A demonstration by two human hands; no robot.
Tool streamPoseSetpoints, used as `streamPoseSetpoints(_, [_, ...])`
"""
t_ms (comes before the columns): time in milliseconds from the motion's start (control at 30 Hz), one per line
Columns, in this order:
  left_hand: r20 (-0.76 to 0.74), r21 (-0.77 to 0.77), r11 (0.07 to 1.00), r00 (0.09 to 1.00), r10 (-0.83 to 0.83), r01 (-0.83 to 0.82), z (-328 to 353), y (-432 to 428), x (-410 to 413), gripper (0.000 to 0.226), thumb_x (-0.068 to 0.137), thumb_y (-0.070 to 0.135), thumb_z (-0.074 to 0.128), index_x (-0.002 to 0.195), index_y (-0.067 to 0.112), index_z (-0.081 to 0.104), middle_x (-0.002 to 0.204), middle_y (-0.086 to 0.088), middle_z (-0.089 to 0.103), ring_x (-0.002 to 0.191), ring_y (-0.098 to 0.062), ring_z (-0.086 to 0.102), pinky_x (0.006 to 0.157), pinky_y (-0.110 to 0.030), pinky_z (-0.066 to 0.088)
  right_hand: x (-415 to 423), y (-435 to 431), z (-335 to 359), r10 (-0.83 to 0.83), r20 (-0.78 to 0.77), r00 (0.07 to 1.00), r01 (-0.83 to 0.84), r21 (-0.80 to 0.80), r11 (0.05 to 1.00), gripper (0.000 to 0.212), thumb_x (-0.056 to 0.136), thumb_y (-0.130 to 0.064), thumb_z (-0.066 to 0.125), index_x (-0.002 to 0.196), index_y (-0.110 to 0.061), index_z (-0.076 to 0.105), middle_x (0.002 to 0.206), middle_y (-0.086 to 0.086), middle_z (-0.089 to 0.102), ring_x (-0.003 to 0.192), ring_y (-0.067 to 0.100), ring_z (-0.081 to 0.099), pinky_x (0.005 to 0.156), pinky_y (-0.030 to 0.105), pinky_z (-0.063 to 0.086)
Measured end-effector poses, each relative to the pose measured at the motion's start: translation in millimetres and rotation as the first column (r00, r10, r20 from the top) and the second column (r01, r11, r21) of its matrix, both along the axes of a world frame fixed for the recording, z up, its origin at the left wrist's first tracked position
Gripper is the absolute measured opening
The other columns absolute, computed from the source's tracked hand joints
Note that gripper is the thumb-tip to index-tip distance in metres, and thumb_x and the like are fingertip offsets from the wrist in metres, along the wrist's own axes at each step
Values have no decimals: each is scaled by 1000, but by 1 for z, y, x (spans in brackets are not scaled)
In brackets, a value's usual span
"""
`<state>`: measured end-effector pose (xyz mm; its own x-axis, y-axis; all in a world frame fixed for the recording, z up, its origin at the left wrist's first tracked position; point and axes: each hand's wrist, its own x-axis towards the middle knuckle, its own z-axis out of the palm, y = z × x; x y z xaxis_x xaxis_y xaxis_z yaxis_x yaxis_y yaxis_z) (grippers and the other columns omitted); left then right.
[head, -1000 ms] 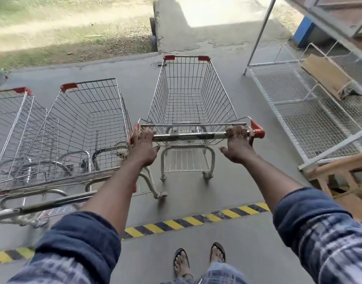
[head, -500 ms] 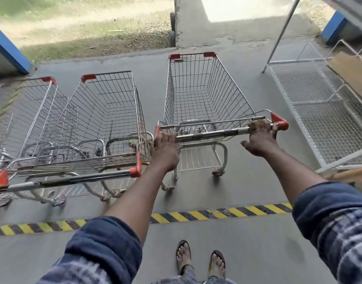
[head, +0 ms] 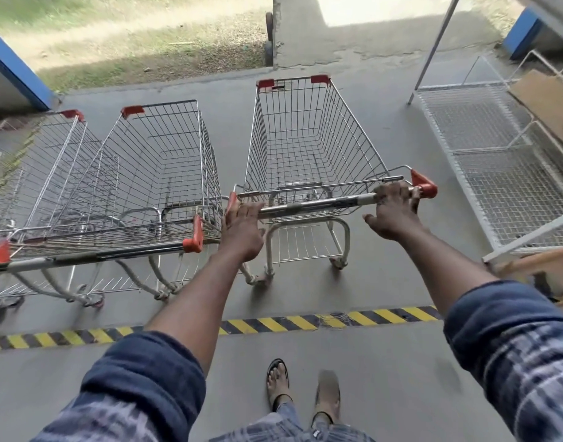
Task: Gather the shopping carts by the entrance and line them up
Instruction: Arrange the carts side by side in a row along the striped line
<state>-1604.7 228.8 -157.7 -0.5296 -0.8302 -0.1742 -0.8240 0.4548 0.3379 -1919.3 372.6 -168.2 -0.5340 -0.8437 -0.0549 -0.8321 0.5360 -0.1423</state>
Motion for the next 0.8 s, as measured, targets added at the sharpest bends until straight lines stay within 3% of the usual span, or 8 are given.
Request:
streamPoseSetpoints(233, [-12, 18, 998, 998, 53, -53, 6, 9, 8, 57, 97, 26, 55, 148, 38, 32, 158, 4, 29, 151, -23, 8, 121, -55, 15, 14, 18, -3, -8, 71, 997, 7, 21, 1000, 69, 87, -49, 61, 140, -17, 28, 149, 15, 20, 146, 36, 5, 117, 58, -9])
streamPoseSetpoints(400, [-73, -56, 996, 995, 65, -69, 13, 17, 12, 47, 98, 21, 54, 142, 36, 45, 151, 2, 42, 149, -22, 17, 119, -54, 21, 17, 26, -7, -4, 85, 996, 2, 23, 1000, 72, 88, -49, 58, 142, -18, 23, 153, 15, 15, 148, 36, 0, 116, 60, -11])
streamPoseSetpoints(600, [-154, -60, 992, 983, 103, -114, 18, 23, 20, 44, 92, 10, 62, 125, 40, 62, 137, -5, 60, 125, -28, 53, 109, -56, 39, 21, 37, -8, 5, 75, 997, -4, -7, 1000, 65, 87, -49, 60, 137, -20, 30, 146, 14, 21, 145, 35, 7, 116, 61, -9])
streamPoseSetpoints(700, [-146, -76, 990, 984, 105, -117, 18, 18, 29, 49, 86, 11, 68, 120, 46, 62, 128, -6, 65, 110, -32, 60, 96, -45, 50, 26, 39, -6, 3, 46, 999, -2, -27, 1000, 58, 88, -45, 60, 131, -20, 31, 140, 12, 24, 141, 30, 8, 117, 58, -6])
streamPoseSetpoints(800, [-126, -98, 993, 991, 49, -61, 26, 14, 36, 46, 85, 14, 72, 119, 44, 64, 112, 1, 69, 102, -26, 62, 89, -36, 50, 28, 41, -4, 4, 42, 999, -1, -70, 998, 53, 87, -42, 61, 127, -22, 33, 134, 10, 26, 140, 27, 10, 117, 56, -7])
